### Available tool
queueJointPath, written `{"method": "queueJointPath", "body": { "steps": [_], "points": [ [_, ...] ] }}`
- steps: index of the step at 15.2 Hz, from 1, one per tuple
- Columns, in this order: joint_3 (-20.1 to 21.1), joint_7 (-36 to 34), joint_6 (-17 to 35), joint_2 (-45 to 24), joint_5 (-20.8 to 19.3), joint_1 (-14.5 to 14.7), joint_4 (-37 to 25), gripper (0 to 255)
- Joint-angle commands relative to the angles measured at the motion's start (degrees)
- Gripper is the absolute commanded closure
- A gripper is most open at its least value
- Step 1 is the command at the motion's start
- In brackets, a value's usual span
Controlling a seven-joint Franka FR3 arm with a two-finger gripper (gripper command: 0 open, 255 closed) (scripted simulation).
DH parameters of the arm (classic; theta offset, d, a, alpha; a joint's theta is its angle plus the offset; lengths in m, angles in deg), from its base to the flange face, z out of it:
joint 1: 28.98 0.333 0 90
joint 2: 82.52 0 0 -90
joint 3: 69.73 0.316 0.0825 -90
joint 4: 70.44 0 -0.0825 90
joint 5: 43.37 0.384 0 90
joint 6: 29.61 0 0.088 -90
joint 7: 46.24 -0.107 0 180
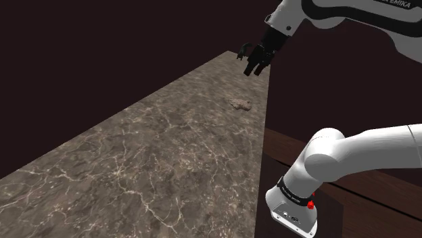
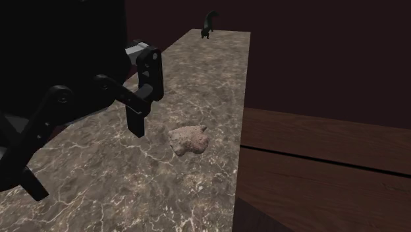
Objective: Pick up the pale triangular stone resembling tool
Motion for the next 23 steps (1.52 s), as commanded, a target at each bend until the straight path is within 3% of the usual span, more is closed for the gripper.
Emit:
{"method": "queueJointPath", "body": {
  "steps": [1, 12, 23],
  "points": [
    [0.0, 0.0, 0.0, 0.0, 0.0, 0.0, 0.0, 0],
    [-6.3, 5.4, 9.7, -10.2, -7.2, -5.3, 5.6, 0],
    [-12.8, 9.7, 20.1, -25.4, -13.7, -10.6, 5.7, 0]
  ]
}}
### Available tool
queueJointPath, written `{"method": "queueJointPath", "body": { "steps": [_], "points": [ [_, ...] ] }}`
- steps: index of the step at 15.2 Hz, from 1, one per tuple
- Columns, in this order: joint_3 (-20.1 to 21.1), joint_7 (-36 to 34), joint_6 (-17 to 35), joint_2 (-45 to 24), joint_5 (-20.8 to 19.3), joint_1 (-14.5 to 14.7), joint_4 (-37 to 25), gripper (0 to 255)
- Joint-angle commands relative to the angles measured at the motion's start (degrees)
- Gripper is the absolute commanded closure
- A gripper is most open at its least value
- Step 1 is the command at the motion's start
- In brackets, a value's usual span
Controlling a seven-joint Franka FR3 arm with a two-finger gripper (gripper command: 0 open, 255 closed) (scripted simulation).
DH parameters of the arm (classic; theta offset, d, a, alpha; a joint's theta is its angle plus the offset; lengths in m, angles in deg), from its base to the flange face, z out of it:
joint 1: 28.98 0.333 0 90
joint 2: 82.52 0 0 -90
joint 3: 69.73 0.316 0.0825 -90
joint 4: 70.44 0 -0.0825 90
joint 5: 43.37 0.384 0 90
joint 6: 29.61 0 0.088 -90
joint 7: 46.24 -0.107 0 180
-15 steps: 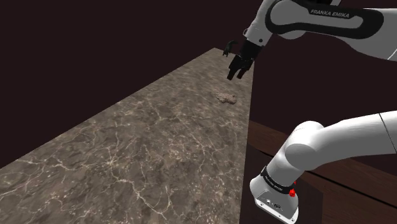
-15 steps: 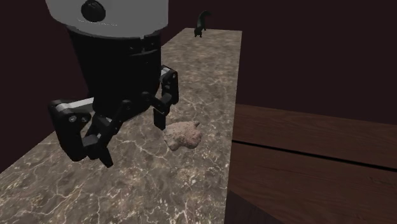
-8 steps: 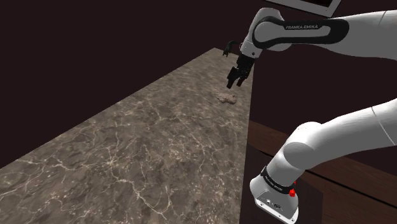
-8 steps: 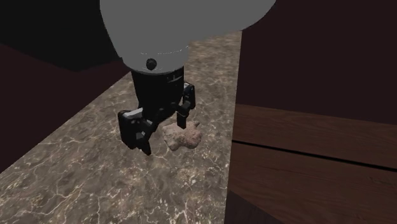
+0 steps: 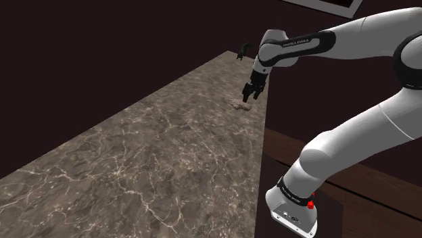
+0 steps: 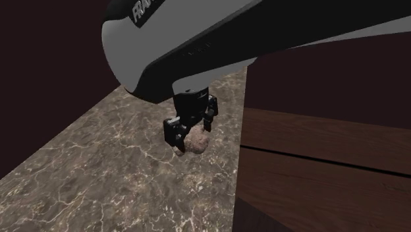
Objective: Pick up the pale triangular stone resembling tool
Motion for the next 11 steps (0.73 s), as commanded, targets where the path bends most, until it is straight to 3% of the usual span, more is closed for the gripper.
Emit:
{"method": "queueJointPath", "body": {
  "steps": [1, 11],
  "points": [
    [-1.0, 0.4, 1.7, -2.8, -1.0, -0.8, -0.3, 0],
    [-2.4, 1.0, 9.5, -8.5, -1.5, -1.5, 2.4, 0]
  ]
}}
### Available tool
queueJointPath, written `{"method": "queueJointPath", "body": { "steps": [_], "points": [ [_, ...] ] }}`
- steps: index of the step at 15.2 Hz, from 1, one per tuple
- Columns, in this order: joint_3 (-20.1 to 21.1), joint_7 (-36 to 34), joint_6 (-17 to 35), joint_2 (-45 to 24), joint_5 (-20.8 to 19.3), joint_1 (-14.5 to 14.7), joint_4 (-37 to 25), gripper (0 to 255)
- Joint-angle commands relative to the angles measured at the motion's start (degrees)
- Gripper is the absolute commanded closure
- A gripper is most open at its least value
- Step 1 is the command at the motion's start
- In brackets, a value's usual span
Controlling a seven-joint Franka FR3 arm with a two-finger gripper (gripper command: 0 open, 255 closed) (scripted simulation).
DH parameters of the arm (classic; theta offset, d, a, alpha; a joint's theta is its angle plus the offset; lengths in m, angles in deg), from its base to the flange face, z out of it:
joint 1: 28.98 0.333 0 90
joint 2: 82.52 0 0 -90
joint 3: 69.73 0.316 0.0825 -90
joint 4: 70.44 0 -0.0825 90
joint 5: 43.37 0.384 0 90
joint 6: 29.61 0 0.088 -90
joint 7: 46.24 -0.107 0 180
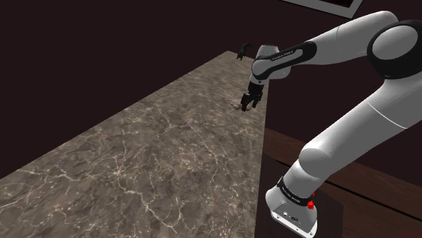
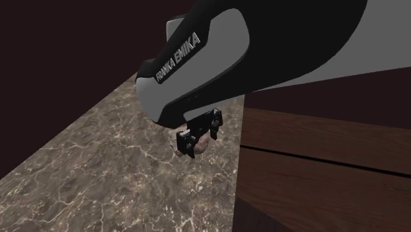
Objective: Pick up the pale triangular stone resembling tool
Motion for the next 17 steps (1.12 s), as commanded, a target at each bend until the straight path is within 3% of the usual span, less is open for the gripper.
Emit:
{"method": "queueJointPath", "body": {
  "steps": [1, 2, 11, 17],
  "points": [
    [0.0, -0.1, 0.7, -0.1, 0.0, 0.0, 0.5, 0],
    [0.0, -0.1, 0.6, -0.2, 0.0, 0.0, 0.4, 255],
    [0.0, -0.1, 0.7, -0.2, 0.0, 0.0, 0.5, 255],
    [0.4, -0.1, -4.4, 2.5, -0.2, 0.0, -2.0, 255]
  ]
}}
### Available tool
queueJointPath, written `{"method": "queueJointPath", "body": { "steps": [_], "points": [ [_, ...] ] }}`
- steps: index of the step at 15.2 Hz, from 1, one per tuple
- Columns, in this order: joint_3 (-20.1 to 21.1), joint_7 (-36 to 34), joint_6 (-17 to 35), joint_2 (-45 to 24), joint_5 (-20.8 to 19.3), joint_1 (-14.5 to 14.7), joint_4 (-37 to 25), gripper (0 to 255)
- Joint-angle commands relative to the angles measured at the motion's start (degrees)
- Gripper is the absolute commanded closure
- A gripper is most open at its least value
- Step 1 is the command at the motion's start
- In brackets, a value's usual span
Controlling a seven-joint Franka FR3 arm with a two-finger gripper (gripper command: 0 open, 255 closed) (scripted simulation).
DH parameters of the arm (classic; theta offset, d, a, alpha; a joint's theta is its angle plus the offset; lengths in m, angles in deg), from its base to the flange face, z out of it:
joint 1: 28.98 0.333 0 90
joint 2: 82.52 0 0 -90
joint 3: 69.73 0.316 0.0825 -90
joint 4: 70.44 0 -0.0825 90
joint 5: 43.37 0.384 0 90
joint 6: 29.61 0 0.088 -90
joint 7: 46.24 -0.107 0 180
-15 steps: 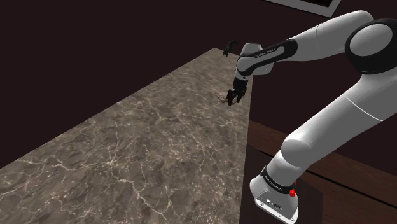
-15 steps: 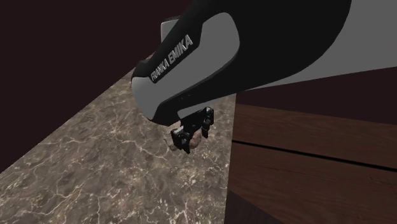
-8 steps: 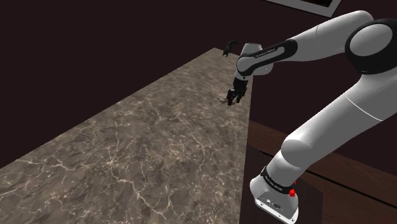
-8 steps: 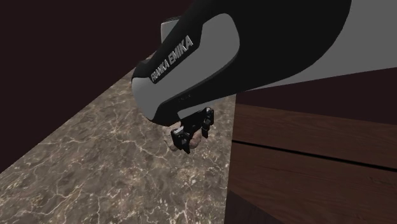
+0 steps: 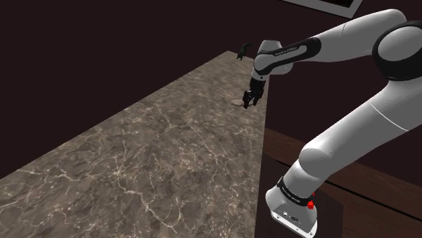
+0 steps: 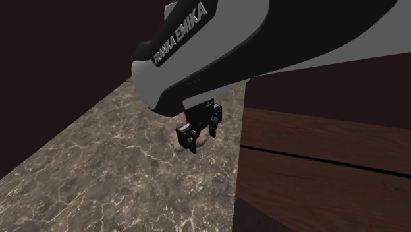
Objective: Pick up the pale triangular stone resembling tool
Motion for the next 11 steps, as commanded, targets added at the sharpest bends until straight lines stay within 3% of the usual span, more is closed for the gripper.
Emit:
{"method": "queueJointPath", "body": {
  "steps": [1, 11],
  "points": [
    [0.2, -0.1, -1.8, 1.0, -0.1, 0.0, -0.8, 255],
    [0.8, 0.0, -8.5, 3.6, -0.1, 0.1, -5.0, 255]
  ]
}}
